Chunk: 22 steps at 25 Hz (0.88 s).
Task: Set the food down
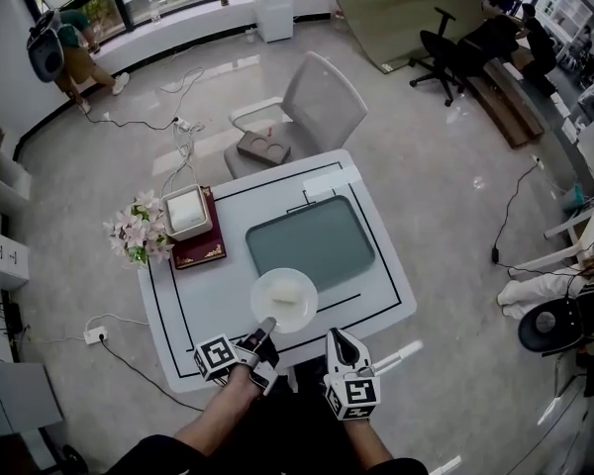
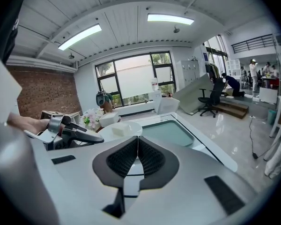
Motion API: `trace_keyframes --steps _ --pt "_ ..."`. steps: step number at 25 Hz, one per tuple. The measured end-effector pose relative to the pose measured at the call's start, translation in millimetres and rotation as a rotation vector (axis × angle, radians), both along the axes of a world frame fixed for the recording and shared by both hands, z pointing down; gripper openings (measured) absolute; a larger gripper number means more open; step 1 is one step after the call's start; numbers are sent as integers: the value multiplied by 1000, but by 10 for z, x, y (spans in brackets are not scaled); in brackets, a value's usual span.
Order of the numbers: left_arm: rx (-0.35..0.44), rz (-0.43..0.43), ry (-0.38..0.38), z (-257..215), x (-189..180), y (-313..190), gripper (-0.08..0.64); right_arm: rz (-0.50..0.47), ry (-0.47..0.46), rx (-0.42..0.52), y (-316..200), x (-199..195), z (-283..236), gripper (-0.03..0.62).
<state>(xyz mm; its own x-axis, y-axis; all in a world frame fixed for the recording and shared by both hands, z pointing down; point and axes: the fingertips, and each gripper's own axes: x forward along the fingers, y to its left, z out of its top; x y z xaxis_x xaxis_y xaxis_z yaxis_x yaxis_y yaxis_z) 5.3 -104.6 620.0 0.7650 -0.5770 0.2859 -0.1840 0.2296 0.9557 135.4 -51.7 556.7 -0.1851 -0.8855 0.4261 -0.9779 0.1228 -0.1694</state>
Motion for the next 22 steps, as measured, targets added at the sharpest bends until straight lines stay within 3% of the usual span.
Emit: trace_keyframes --steps 22 --pt "-55 -62 -37 326 810 -1017 12 -100 -21 -45 -1161 760 178 9"
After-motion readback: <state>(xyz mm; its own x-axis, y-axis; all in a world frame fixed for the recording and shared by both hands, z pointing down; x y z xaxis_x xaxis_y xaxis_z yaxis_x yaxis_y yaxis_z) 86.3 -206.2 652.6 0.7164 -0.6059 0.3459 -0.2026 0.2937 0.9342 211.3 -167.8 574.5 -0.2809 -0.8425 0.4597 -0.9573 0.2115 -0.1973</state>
